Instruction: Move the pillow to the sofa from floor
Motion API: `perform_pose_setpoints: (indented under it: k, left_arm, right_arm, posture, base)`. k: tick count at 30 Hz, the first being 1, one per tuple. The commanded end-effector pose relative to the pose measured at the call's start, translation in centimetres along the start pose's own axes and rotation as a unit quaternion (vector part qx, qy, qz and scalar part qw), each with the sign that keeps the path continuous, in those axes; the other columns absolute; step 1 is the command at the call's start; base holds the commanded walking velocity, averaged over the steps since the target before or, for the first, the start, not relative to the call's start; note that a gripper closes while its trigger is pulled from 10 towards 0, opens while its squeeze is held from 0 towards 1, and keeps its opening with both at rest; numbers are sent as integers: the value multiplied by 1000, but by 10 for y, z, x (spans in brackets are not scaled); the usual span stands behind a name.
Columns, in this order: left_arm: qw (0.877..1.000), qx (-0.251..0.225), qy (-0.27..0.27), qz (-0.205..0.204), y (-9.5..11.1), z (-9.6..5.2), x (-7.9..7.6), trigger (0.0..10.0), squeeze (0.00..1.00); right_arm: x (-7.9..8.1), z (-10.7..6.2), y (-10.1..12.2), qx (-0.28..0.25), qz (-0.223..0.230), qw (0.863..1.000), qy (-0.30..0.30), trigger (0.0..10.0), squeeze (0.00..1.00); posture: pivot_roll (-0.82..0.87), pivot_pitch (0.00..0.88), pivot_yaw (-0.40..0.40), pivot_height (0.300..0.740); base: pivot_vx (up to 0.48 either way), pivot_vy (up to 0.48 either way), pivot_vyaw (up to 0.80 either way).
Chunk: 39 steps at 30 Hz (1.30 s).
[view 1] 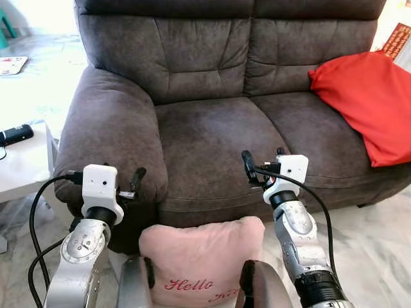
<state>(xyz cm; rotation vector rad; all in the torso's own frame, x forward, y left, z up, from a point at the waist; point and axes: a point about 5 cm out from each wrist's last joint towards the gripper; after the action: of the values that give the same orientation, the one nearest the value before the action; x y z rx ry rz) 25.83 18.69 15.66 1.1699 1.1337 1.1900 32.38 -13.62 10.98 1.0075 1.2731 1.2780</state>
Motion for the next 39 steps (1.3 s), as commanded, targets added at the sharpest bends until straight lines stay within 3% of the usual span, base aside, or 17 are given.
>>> perform_pose_setpoints:
  k: [1, 8, 19, 27, 30, 31, 33, 36, 37, 39]
  left_arm:
    - [1000, -6, -13, -1, 3, -1, -4, 10000, 0]
    - [1000, -5, -22, -4, 4, -1, -7, 10000, 0]
    - [999, 2, -32, -8, 2, -3, -9, 10000, 0]
    - [996, 58, -60, 6, -11, -11, -4, 10000, 0]
    - [992, 117, -39, 39, -28, -39, 22, 10000, 0]
    - [992, 117, -39, 39, -28, -39, 22, 10000, 0]
    - [986, 160, -20, 46, -39, -64, 36, 10000, 0]
    - [977, 209, -15, 40, -51, -85, 41, 10000, 0]
    - [977, 209, -15, 40, -51, -85, 41, 10000, 0]
    - [969, 245, -2, 8, -73, -87, 42, 10000, 0]
  right_arm:
    - [-3, -1, 4, -5, -3, 1000, -5, 10000, 0]
    - [0, -3, 1, 2, 0, 1000, -2, 10000, 0]
    - [-1, -4, 0, 9, -1, 1000, -1, 10000, 0]
    - [-9, -6, -2, 15, -9, 1000, -7, 10000, 0]
    - [-11, -7, -2, 14, -11, 1000, -8, 10000, 0]
    - [-11, -7, -2, 14, -11, 1000, -8, 10000, 0]
    - [-13, -7, -2, 15, -12, 1000, -8, 10000, 0]
    - [-14, -6, -2, 17, -13, 1000, -8, 10000, 0]
    - [-14, -6, -2, 17, -13, 1000, -8, 10000, 0]
    - [-14, -4, -3, 20, -16, 1000, -5, 10000, 0]
  posture:
    - [212, 0, -95, 535]
    - [210, 0, -92, 535]
    - [214, 0, -94, 535]
    - [207, 0, -97, 535]
    - [209, 0, -98, 535]
    - [209, 0, -98, 535]
    - [214, 0, -100, 535]
    - [223, 0, -108, 535]
    - [223, 0, -108, 535]
    - [227, 0, -115, 535]
  base:
    - [-251, 0, 0]
    - [-298, 0, 0]
    - [0, 0, 0]
    - [0, 0, 0]
    - [0, 0, 0]
    - [0, 0, 0]
    - [0, 0, 0]
    - [0, 0, 0]
    - [0, 0, 0]
    - [0, 0, 0]
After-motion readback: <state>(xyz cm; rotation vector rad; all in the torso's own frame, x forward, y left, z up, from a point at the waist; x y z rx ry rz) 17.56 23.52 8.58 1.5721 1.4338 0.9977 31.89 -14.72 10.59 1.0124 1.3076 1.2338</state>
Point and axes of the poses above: a point about 5 cm out from each wrist's last joint towards the gripper, its own z axis pointing out of the wrist towards the gripper, its own y axis along the axis of the wrist's last joint, x = y × z, and after that the axes turned 9 degrees about -z, right-handed
